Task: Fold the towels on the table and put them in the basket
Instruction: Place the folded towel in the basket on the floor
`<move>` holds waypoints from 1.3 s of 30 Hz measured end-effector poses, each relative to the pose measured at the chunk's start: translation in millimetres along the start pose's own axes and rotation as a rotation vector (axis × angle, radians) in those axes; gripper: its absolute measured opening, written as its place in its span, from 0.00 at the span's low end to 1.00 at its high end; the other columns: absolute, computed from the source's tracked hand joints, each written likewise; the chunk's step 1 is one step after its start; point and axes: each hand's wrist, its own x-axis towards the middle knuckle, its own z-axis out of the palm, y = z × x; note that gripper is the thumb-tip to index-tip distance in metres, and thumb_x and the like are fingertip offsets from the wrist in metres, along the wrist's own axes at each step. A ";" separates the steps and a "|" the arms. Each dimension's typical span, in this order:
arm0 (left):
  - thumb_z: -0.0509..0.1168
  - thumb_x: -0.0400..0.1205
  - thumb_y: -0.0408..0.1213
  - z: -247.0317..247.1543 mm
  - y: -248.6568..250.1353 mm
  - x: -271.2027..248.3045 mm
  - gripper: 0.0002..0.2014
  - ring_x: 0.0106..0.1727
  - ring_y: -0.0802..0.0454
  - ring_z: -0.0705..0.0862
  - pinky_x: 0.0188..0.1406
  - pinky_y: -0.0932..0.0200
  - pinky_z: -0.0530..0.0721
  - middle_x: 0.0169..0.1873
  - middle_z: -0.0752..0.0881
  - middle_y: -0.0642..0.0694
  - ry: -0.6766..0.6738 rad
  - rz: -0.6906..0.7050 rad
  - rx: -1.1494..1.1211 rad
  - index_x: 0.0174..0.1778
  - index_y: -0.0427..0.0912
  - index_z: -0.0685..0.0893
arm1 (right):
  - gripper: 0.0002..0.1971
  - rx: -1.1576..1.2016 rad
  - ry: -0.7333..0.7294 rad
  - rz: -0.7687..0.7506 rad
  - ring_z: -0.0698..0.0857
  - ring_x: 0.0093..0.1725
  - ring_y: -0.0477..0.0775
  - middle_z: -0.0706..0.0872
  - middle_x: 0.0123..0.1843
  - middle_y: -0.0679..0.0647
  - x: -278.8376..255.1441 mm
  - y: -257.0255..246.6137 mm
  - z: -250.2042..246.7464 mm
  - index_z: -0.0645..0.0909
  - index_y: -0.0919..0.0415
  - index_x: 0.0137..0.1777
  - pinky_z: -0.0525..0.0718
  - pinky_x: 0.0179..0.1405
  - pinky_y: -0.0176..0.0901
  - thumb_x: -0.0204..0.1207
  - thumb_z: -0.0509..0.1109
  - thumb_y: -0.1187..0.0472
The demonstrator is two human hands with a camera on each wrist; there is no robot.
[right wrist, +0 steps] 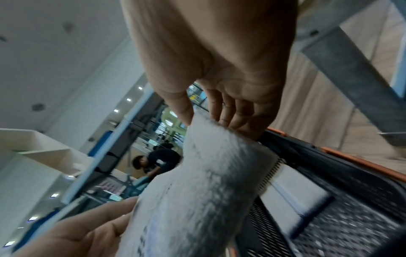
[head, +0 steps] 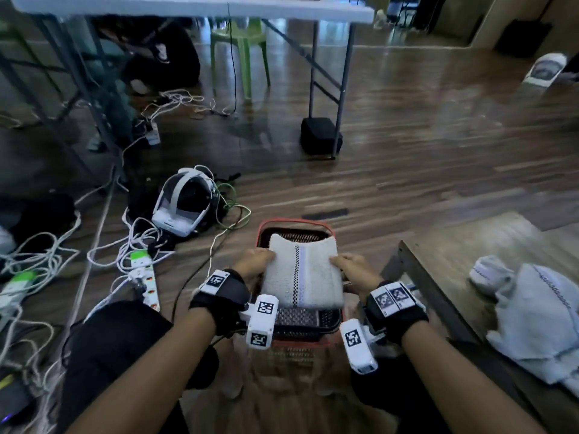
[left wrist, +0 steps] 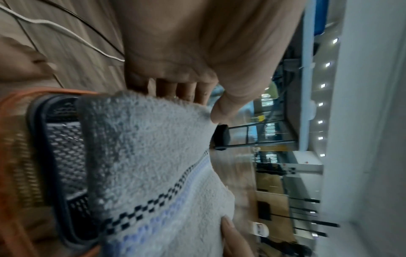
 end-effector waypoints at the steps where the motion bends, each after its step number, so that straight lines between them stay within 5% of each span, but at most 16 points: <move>1: 0.59 0.81 0.29 3.7 -9.8 17.0 0.13 0.18 0.57 0.78 0.17 0.70 0.74 0.21 0.79 0.48 0.027 -0.025 0.046 0.31 0.44 0.76 | 0.05 -0.019 0.000 0.036 0.83 0.40 0.54 0.84 0.43 0.56 17.9 12.3 3.8 0.81 0.61 0.48 0.82 0.46 0.49 0.79 0.65 0.60; 5: 0.63 0.68 0.37 16.0 -54.8 92.9 0.11 0.28 0.47 0.73 0.28 0.59 0.68 0.20 0.73 0.46 0.060 -0.122 0.310 0.21 0.43 0.70 | 0.11 -0.133 0.010 0.171 0.81 0.44 0.57 0.84 0.44 0.62 92.2 60.9 17.0 0.83 0.72 0.43 0.79 0.49 0.47 0.76 0.67 0.61; 9: 0.60 0.76 0.31 24.2 -89.6 163.3 0.13 0.35 0.45 0.77 0.32 0.60 0.70 0.28 0.77 0.40 0.080 -0.215 0.431 0.24 0.38 0.75 | 0.13 -0.234 -0.003 0.259 0.84 0.49 0.61 0.87 0.52 0.67 159.9 93.0 29.4 0.85 0.72 0.47 0.81 0.58 0.52 0.75 0.66 0.60; 14: 0.60 0.77 0.32 33.4 -116.9 250.5 0.14 0.53 0.38 0.85 0.50 0.52 0.82 0.51 0.86 0.32 0.105 -0.257 0.501 0.51 0.27 0.84 | 0.17 -0.288 0.026 0.284 0.83 0.59 0.63 0.85 0.60 0.68 241.4 115.8 43.2 0.83 0.73 0.57 0.79 0.58 0.48 0.76 0.65 0.61; 18: 0.57 0.78 0.29 41.7 -133.6 302.1 0.13 0.55 0.37 0.83 0.43 0.60 0.72 0.54 0.84 0.31 0.161 -0.234 0.495 0.55 0.28 0.81 | 0.15 -0.256 0.086 0.260 0.84 0.58 0.67 0.86 0.57 0.70 296.1 135.2 54.7 0.82 0.78 0.54 0.80 0.53 0.51 0.76 0.63 0.65; 23: 0.56 0.79 0.28 45.3 -149.9 348.2 0.16 0.56 0.38 0.82 0.44 0.60 0.71 0.57 0.83 0.33 0.204 -0.172 0.477 0.62 0.33 0.79 | 0.08 -0.176 0.131 0.238 0.76 0.40 0.56 0.78 0.39 0.60 337.2 147.1 66.2 0.81 0.69 0.43 0.73 0.40 0.44 0.75 0.61 0.67; 26: 0.56 0.80 0.29 44.0 -158.6 364.2 0.16 0.59 0.39 0.81 0.46 0.62 0.70 0.59 0.82 0.36 0.207 -0.155 0.518 0.64 0.35 0.78 | 0.14 -0.160 0.150 0.240 0.69 0.27 0.53 0.69 0.26 0.54 355.5 154.5 71.6 0.67 0.62 0.26 0.65 0.28 0.43 0.74 0.61 0.67; 28: 0.57 0.80 0.29 43.8 -166.2 370.3 0.16 0.60 0.40 0.81 0.48 0.63 0.70 0.60 0.82 0.36 0.204 -0.170 0.524 0.64 0.35 0.77 | 0.16 -0.164 0.163 0.253 0.68 0.25 0.52 0.68 0.25 0.53 361.1 159.6 73.3 0.64 0.60 0.25 0.63 0.27 0.42 0.74 0.61 0.66; 32: 0.56 0.81 0.29 46.1 -175.0 371.5 0.17 0.61 0.39 0.80 0.47 0.62 0.70 0.62 0.81 0.35 0.227 -0.191 0.495 0.66 0.34 0.75 | 0.08 -0.163 0.161 0.271 0.78 0.36 0.57 0.79 0.36 0.59 363.6 167.8 75.8 0.77 0.68 0.39 0.72 0.35 0.40 0.75 0.60 0.63; 34: 0.55 0.83 0.29 49.4 -176.5 368.3 0.18 0.65 0.39 0.78 0.52 0.61 0.72 0.65 0.79 0.35 0.264 -0.173 0.494 0.70 0.33 0.72 | 0.14 -0.152 0.161 0.278 0.81 0.44 0.59 0.81 0.45 0.60 364.2 169.5 77.8 0.79 0.71 0.52 0.74 0.38 0.41 0.75 0.60 0.61; 37: 0.56 0.83 0.28 59.4 -184.7 358.6 0.26 0.74 0.38 0.68 0.71 0.54 0.68 0.75 0.67 0.34 0.296 -0.001 0.616 0.78 0.34 0.60 | 0.22 -0.235 0.246 0.222 0.78 0.61 0.64 0.76 0.65 0.64 359.6 166.9 84.5 0.68 0.68 0.70 0.77 0.55 0.48 0.78 0.60 0.61; 39: 0.56 0.83 0.30 63.9 -194.5 354.2 0.30 0.79 0.41 0.59 0.76 0.51 0.63 0.79 0.58 0.37 0.309 0.181 0.821 0.81 0.38 0.54 | 0.26 -0.434 0.340 0.051 0.70 0.70 0.64 0.67 0.73 0.64 351.9 164.2 91.8 0.62 0.65 0.75 0.73 0.63 0.52 0.78 0.61 0.61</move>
